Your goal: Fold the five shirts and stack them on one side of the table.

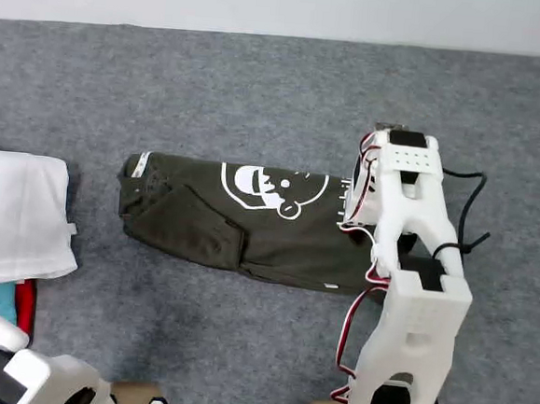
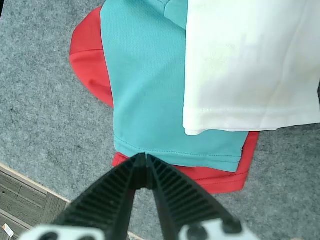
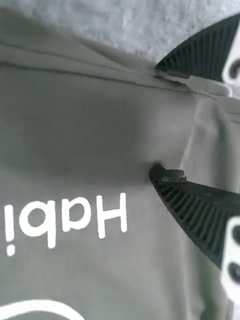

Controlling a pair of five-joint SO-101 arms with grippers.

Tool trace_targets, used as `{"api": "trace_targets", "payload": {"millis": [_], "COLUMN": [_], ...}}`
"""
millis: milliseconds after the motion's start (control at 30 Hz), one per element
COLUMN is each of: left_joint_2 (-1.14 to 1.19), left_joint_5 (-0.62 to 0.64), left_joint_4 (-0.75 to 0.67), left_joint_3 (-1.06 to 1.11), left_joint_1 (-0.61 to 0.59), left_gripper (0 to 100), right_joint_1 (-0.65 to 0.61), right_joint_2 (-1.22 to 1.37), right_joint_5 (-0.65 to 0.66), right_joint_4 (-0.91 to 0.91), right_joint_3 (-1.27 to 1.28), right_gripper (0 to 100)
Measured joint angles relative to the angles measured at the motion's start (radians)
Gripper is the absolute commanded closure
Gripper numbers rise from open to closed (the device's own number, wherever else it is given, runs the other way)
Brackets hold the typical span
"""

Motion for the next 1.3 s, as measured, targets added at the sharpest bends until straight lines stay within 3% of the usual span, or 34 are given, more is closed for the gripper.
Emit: {"api": "trace_targets", "payload": {"millis": [267, 500, 800, 1300], "left_joint_2": [0.000, 0.000, 0.000, 0.000], "left_joint_5": [0.000, 0.000, 0.000, 0.000], "left_joint_4": [0.000, 0.000, 0.000, 0.000], "left_joint_3": [0.000, 0.000, 0.000, 0.000], "left_joint_1": [0.000, 0.000, 0.035, 0.037], "left_gripper": [99, 99, 99, 99], "right_joint_1": [0.028, 0.051, 0.087, 0.532], "right_joint_2": [0.049, 0.052, 0.058, 0.086], "right_joint_5": [0.002, 0.063, 0.198, 0.655], "right_joint_4": [-0.005, 0.000, 0.069, 0.180], "right_joint_3": [-0.003, -0.005, -0.043, -0.281], "right_gripper": [71.7, 98.3, 98.9, 98.9]}}
